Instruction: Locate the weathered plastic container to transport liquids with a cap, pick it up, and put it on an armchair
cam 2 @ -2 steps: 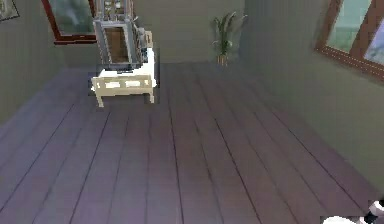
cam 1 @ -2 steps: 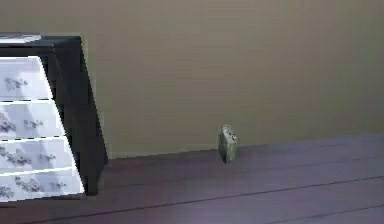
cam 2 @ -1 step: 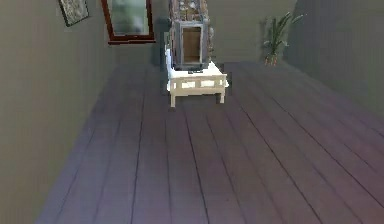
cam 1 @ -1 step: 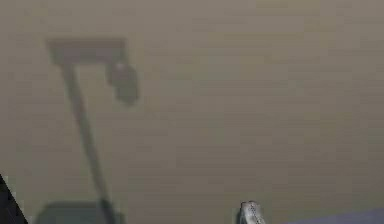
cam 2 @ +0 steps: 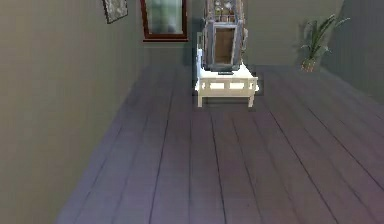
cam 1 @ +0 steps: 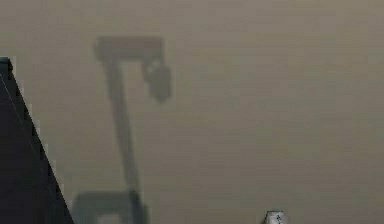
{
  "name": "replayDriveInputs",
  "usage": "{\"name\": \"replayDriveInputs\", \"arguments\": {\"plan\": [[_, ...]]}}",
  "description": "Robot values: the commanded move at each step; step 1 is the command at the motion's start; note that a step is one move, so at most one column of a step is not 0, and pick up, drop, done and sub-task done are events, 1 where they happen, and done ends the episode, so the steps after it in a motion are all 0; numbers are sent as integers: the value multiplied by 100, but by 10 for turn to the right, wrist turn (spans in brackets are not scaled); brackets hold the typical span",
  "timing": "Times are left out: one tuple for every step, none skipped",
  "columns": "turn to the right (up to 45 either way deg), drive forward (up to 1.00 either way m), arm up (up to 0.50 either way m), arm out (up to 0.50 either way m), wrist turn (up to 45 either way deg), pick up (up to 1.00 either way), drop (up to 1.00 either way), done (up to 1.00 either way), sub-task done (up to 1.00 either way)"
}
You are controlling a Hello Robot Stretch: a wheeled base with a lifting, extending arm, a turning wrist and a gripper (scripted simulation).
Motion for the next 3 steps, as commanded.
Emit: {"name": "replayDriveInputs", "arguments": {"plan": [[0, 5, 0, 0, 0, 0, 0, 0, 0], [-450, 0, 0, 0, 0, 0, 0, 0, 0], [-90, 0, 0, 0, 0, 0, 0, 0, 0]]}}
